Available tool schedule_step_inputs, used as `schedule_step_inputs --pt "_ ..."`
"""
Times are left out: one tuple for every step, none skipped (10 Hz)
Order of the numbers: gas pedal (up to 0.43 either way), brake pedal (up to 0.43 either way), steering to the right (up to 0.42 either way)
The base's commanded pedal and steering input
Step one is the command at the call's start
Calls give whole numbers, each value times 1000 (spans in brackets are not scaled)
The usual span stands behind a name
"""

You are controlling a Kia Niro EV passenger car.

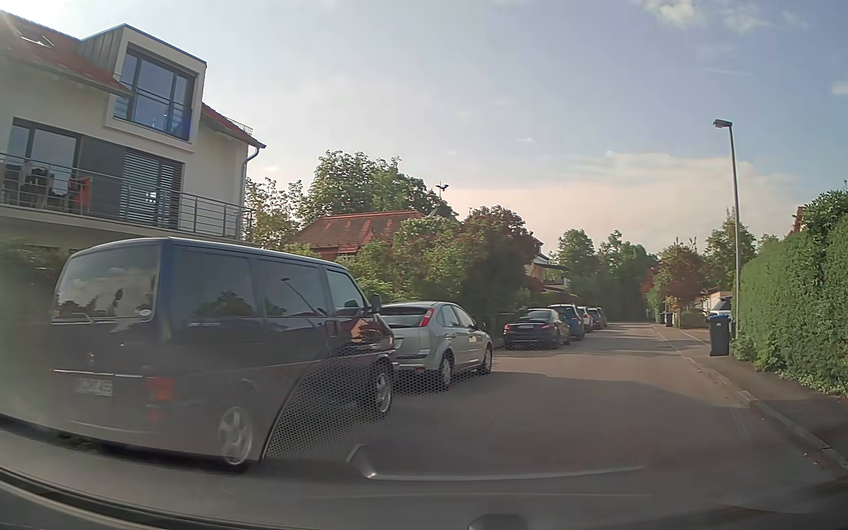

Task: Follow the waypoints while adhering to traffic rules and regulations

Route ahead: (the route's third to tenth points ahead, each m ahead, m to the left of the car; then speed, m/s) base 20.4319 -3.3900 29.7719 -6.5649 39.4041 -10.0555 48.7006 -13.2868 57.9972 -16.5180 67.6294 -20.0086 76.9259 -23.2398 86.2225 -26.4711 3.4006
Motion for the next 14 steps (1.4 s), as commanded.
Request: schedule_step_inputs --pt "118 0 381" --pt "118 0 347" --pt "110 0 308" --pt "110 0 276" --pt "110 0 247" --pt "110 0 219" --pt "110 0 191" --pt "110 0 162" --pt "110 0 143" --pt "110 0 121" --pt "110 0 103" --pt "118 0 87" --pt "118 0 72" --pt "118 0 61"
